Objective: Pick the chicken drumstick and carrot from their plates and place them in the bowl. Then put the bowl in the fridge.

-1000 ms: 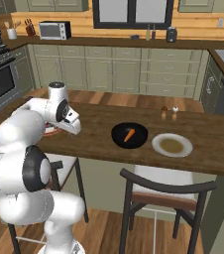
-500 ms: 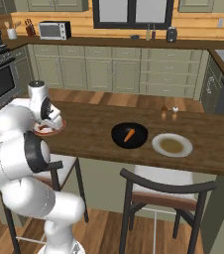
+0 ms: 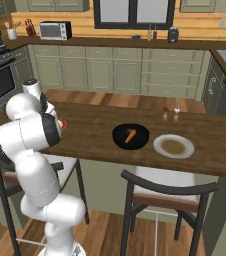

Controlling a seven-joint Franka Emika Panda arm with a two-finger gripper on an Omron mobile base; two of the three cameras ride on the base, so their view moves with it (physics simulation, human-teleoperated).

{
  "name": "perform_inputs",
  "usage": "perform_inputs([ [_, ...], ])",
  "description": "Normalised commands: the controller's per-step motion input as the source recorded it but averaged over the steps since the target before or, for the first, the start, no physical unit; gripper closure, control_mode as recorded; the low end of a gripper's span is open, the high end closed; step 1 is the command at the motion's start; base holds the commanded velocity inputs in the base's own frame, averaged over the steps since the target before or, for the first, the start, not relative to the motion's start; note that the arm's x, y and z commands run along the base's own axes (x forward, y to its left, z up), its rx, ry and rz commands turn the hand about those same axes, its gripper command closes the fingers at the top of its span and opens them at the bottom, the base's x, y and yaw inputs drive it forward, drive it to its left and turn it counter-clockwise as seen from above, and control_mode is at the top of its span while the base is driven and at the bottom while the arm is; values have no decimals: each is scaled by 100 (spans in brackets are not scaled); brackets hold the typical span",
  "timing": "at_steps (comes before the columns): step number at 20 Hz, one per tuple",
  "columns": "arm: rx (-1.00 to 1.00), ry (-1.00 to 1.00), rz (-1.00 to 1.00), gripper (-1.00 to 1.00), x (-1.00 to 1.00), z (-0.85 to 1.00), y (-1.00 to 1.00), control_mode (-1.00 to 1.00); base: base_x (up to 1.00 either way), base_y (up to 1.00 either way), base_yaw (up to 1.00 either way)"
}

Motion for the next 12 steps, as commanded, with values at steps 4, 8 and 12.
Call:
perform_inputs([
  [4,-2,7,-1,-100,53,-5,14,-100,0,0,0],
  [8,0,7,-1,-100,51,-21,18,-100,0,0,0],
  [12,0,0,-3,-100,24,-51,24,-100,0,0,0],
])
